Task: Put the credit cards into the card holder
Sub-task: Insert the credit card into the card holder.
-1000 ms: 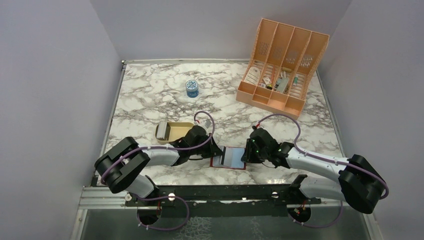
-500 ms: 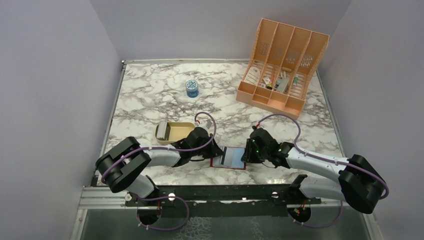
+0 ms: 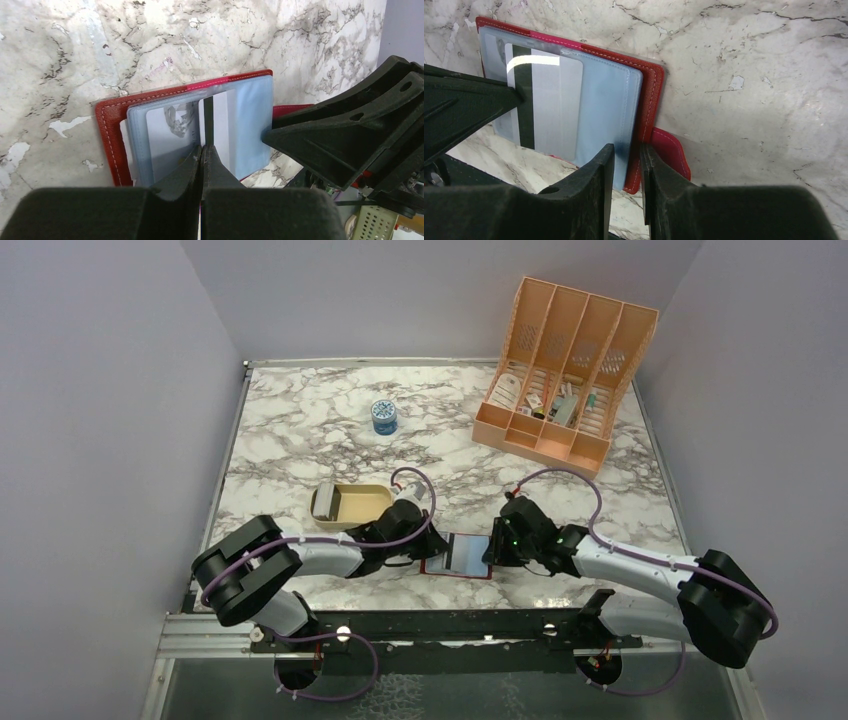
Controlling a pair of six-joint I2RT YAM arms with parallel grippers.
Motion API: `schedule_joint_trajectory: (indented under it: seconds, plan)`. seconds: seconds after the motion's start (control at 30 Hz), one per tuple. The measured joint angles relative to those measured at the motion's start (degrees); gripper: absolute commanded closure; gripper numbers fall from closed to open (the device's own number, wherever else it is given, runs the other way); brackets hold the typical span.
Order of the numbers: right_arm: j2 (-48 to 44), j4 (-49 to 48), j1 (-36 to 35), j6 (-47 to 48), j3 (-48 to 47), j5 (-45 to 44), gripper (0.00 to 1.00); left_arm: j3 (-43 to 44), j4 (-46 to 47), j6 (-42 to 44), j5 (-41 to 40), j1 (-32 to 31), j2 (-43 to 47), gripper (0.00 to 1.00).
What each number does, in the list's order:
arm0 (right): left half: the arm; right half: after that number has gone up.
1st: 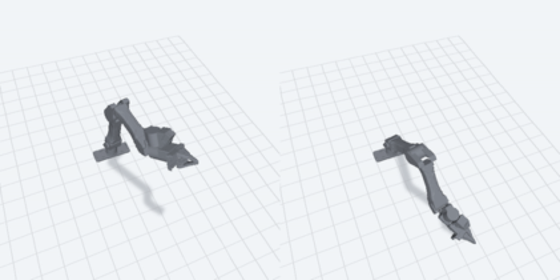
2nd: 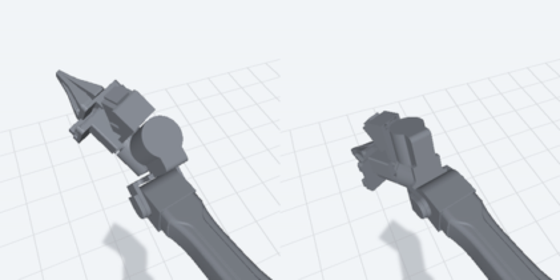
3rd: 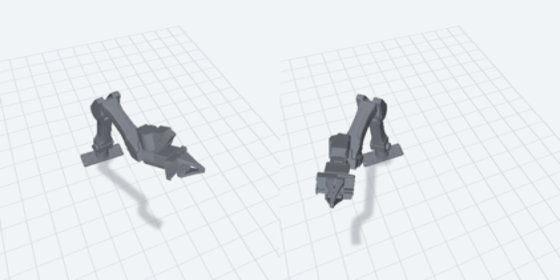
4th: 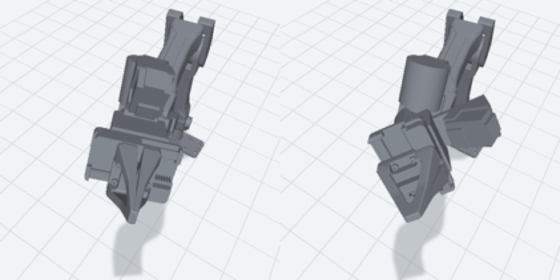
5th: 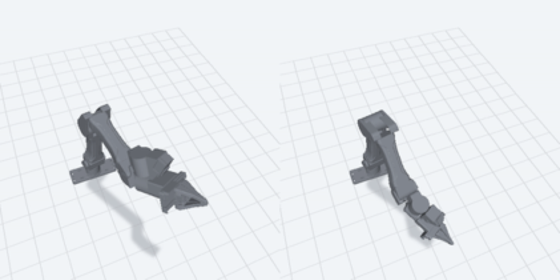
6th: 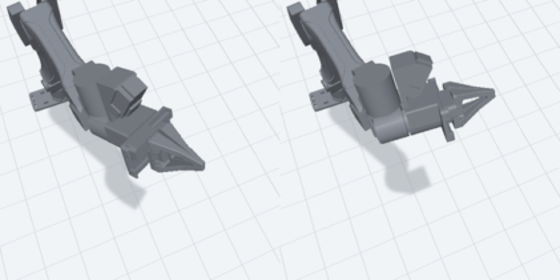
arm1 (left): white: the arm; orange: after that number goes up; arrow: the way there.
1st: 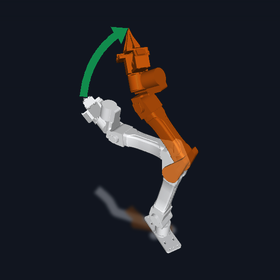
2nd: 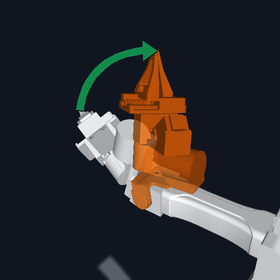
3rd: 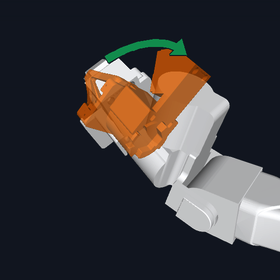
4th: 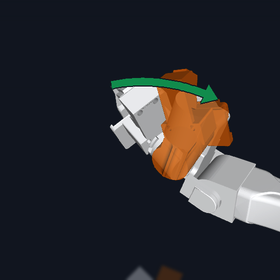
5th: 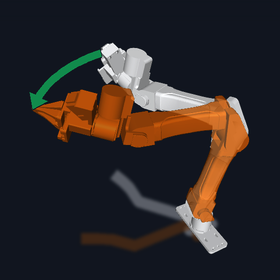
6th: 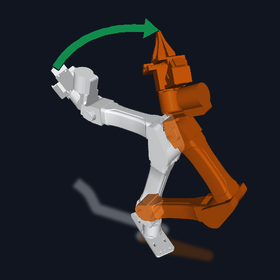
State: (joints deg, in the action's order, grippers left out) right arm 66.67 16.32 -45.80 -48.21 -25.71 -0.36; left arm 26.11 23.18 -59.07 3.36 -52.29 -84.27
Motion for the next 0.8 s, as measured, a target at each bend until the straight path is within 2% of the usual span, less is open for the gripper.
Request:
schedule_joint_trajectory:
  seconds: [0.2,0.4,0.5,0.8]
  plan:
    - [-0.3,-0.4,0.0,-0.2,0.3,0.0,0.74,0.0,0.5,-1.2,-1.9,-2.1,-0.4,0.99]
    - [-0.6,0.3,0.0,-0.7,0.2,0.1,0.7,0.7,0.5,-1.9,-2.9,-3.3,-1.0,0.74]
    - [-2.1,2.3,0.0,-0.8,-0.3,0.2,0.7,0.7,0.3,-2.1,-2.9,-3.7,-0.6,0.68]
    - [-6.9,4.1,0.0,-1.2,-2.3,1.4,0.71,0.7,-1.1,-2.3,-3.0,-3.7,2.0,0.65]
